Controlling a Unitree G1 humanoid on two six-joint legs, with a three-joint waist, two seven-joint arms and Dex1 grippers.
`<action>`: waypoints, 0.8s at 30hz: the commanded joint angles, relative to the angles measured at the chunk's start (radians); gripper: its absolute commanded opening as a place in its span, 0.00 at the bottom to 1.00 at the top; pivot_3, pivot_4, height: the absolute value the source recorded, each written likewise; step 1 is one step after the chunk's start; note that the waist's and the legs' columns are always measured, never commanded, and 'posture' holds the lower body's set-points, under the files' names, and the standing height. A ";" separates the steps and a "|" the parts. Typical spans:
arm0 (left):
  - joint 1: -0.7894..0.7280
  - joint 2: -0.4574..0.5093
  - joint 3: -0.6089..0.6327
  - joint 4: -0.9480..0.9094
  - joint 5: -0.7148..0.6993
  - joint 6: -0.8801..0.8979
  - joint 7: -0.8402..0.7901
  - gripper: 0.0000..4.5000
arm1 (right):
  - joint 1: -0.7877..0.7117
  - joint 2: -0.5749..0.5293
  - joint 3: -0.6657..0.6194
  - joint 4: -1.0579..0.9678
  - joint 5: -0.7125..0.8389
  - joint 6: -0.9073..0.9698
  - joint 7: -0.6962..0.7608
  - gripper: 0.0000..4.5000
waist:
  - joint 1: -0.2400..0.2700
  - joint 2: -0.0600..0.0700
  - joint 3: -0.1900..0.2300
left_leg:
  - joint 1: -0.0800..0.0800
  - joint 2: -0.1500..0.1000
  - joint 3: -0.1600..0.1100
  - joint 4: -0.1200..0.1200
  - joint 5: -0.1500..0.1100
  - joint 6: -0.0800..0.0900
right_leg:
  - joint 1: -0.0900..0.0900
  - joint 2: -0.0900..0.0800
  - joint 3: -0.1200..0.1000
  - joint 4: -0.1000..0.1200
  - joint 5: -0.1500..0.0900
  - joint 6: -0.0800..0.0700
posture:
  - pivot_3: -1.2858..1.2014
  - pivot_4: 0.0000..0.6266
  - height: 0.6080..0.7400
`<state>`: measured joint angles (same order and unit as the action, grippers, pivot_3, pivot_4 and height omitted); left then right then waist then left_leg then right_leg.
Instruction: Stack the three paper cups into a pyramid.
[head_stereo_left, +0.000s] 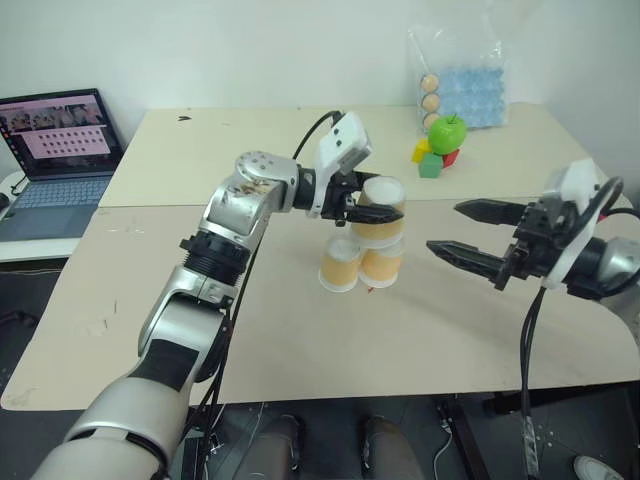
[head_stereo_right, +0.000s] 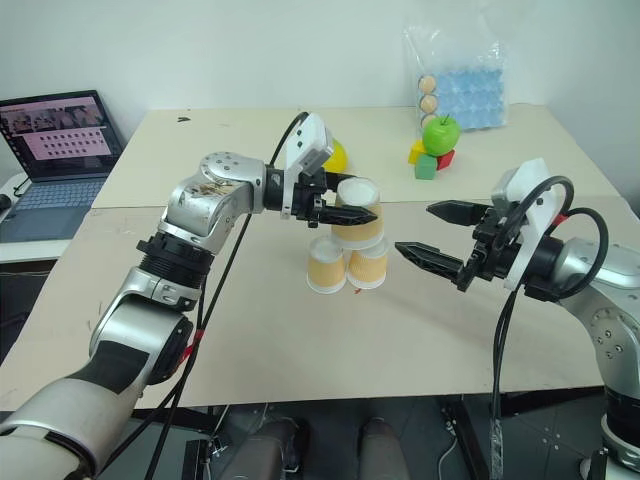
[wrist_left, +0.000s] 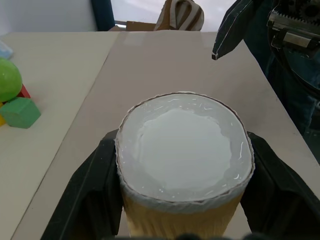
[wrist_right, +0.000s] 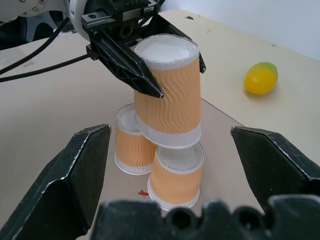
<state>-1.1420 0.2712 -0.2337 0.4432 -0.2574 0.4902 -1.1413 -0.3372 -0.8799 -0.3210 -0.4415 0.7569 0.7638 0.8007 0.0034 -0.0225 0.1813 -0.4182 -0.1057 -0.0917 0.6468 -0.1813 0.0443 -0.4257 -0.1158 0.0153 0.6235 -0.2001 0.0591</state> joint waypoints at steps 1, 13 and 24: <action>-0.014 0.004 0.006 -0.022 0.003 0.011 -0.006 0.56 | -0.027 -0.001 -0.006 -0.001 -0.012 -0.038 -0.004 1.00 | 0.000 0.000 0.000 | 0.000 0.000 0.000 0.000 0.000 0.000 | 0.000 0.000 0.000 0.000 0.000 0.000 | 0.52 0.24 1.00; 0.004 0.007 -0.001 -0.003 0.050 -0.009 0.003 0.86 | -0.034 0.002 0.007 0.019 -0.037 -0.054 -0.005 1.00 | 0.000 0.000 0.000 | 0.000 0.000 0.000 0.000 0.000 0.000 | 0.000 0.000 0.000 0.000 0.001 -0.001 | 0.52 0.24 1.00; -0.020 0.017 0.051 0.002 0.037 0.021 0.026 0.99 | -0.045 0.003 0.021 0.037 -0.048 -0.063 0.000 1.00 | 0.000 0.000 0.000 | 0.000 0.000 0.000 0.000 0.000 0.000 | 0.000 0.000 0.000 0.000 0.001 -0.001 | 0.52 0.24 1.00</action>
<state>-1.1258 0.2770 -0.2180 0.4507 -0.2002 0.5037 -1.1246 -0.3549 -0.8768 -0.2854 -0.3991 0.7096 0.7294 0.8010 0.0029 -0.0224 0.1813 -0.4181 -0.1057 -0.0918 0.6470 -0.1813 0.0443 -0.4258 -0.1157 0.0153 0.6238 -0.1993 0.0578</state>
